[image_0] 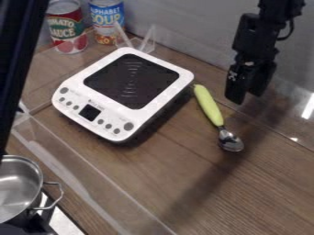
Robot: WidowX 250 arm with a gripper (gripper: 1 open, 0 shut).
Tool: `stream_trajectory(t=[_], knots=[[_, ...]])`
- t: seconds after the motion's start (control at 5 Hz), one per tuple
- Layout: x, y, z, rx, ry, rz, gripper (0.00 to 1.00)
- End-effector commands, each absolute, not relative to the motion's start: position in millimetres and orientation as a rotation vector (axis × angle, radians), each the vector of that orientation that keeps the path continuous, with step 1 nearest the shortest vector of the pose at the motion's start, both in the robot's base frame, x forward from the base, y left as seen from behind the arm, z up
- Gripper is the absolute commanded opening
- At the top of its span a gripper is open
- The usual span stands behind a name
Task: Put green spoon on the white and black stove top
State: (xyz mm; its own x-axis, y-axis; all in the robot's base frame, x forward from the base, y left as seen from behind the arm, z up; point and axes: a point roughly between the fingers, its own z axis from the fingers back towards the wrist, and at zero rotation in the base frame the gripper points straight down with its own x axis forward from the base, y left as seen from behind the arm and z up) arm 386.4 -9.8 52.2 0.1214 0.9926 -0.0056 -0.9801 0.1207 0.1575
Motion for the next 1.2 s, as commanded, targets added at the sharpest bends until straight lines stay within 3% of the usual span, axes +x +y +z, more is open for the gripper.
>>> stream_trajectory(t=[0.0,0.4,0.8,1.0], knots=[[407.9,-13.6,61.3,0.077,0.036,1.44,1.0],[399.5,-5.0,63.9,0.098,0.03,1.366,1.0],[400.7,-9.7,36.9,0.12,0.029,1.374,1.0],[400.9,-7.5,32.9,0.14,0.024,1.379,1.0]])
